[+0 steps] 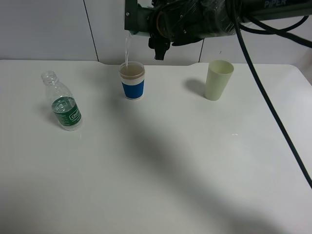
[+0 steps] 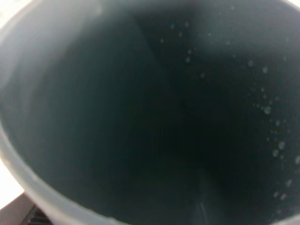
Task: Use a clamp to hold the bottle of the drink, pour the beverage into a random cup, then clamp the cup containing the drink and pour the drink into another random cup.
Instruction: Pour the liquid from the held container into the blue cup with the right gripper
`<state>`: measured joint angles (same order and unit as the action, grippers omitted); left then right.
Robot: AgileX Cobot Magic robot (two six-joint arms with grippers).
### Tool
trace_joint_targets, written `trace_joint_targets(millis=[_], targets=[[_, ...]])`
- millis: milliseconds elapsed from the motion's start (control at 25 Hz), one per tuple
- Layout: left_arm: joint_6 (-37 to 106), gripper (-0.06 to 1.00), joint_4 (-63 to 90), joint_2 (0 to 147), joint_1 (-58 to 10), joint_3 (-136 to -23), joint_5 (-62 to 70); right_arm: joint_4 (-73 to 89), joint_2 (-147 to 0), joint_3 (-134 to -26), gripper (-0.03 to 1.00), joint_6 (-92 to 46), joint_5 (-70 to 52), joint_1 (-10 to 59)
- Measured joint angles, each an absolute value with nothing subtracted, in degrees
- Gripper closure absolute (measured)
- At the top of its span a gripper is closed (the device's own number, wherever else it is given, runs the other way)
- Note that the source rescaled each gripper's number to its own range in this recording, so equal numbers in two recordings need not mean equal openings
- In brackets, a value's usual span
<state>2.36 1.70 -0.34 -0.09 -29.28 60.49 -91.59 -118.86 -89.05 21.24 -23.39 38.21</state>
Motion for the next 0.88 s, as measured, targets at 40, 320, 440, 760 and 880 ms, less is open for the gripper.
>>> trace_joint_targets(millis=[40, 320, 440, 760, 880], targets=[[2.4, -0.06, 1.7, -0.3, -0.1, -29.3, 60.5, -92.0, -118.9, -89.1, 0.96, 21.2, -23.7, 38.2], [2.4, -0.06, 1.7, -0.3, -0.1, -29.3, 60.5, -92.8, -118.9, -89.1, 0.96, 21.2, -23.9, 38.2], [2.4, -0.06, 1.7, -0.3, -0.1, -29.3, 60.5, -93.4, -118.9, -89.1, 0.96, 21.2, -23.9, 38.2], [2.4, -0.06, 1.7, -0.3, -0.1, -29.3, 60.5, -95.1, -118.9, -89.1, 0.96, 21.2, -24.0, 38.2], [2.4, -0.06, 1.7, -0.3, -0.1, -29.3, 60.5, -96.4, -118.9, -89.1, 0.96, 21.2, -24.2, 38.2]])
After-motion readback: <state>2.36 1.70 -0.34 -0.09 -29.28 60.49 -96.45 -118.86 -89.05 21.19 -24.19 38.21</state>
